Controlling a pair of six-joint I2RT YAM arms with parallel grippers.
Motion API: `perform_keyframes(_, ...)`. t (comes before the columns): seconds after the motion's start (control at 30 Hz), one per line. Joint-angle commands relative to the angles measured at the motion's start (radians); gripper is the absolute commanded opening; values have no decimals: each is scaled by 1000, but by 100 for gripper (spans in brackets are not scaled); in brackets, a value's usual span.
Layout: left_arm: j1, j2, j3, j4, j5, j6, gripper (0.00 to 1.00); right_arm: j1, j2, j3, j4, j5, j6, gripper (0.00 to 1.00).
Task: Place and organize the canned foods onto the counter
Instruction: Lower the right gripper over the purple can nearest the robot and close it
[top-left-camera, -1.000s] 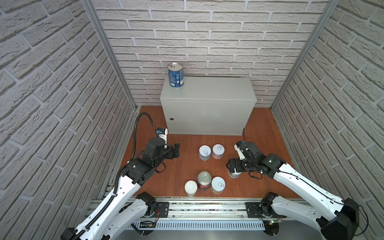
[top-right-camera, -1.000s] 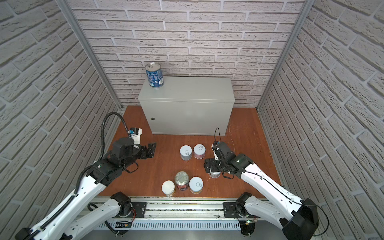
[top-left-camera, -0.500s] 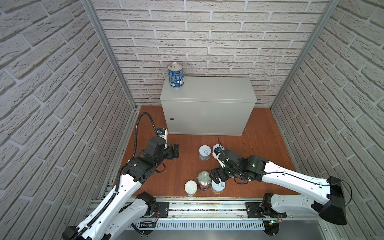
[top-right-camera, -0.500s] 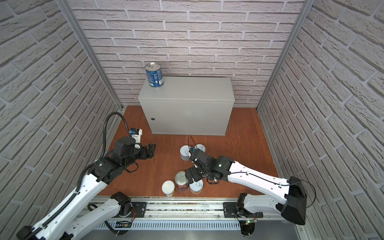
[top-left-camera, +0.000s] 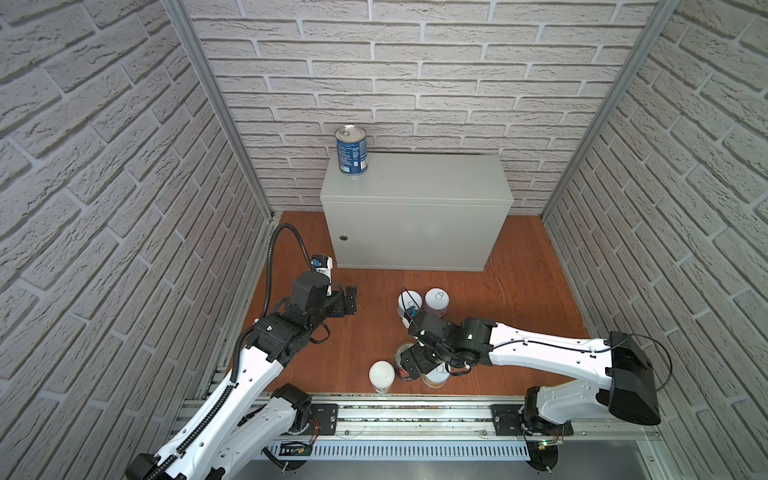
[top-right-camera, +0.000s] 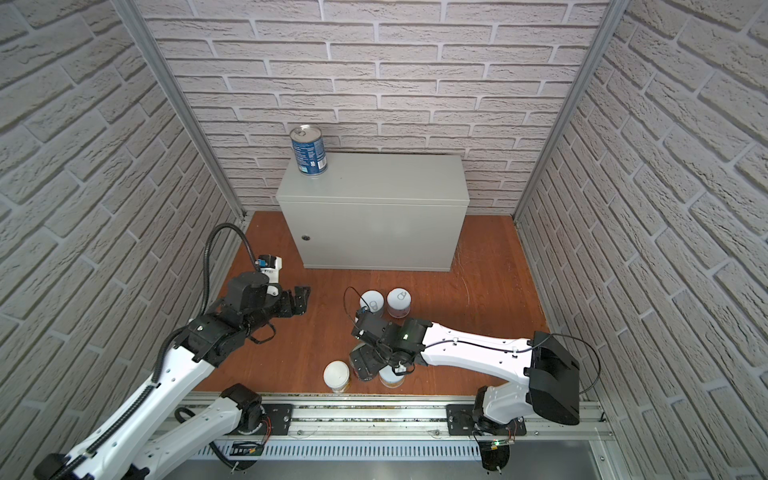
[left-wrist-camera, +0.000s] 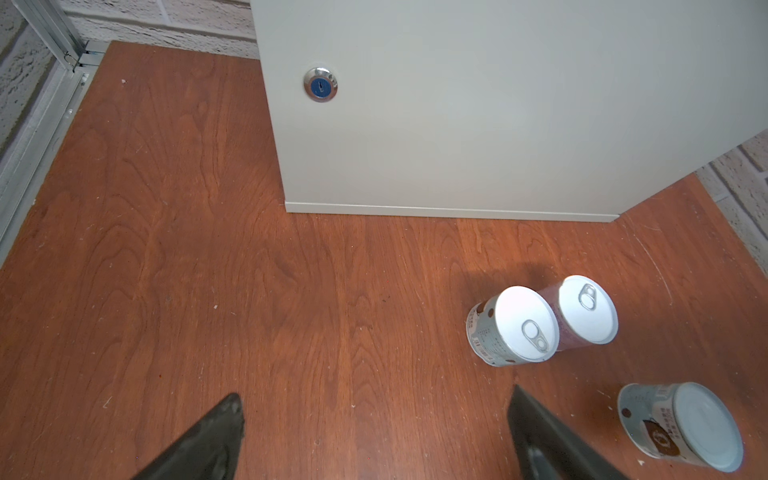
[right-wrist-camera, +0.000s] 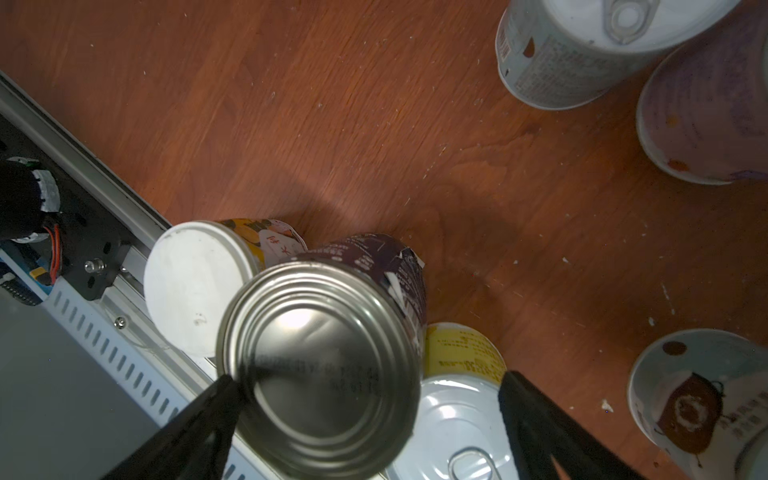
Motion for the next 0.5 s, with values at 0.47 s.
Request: perform_keyframes(0.47,5,-24,0,1,7,-17,98,11,-1,49,49,8,63,98)
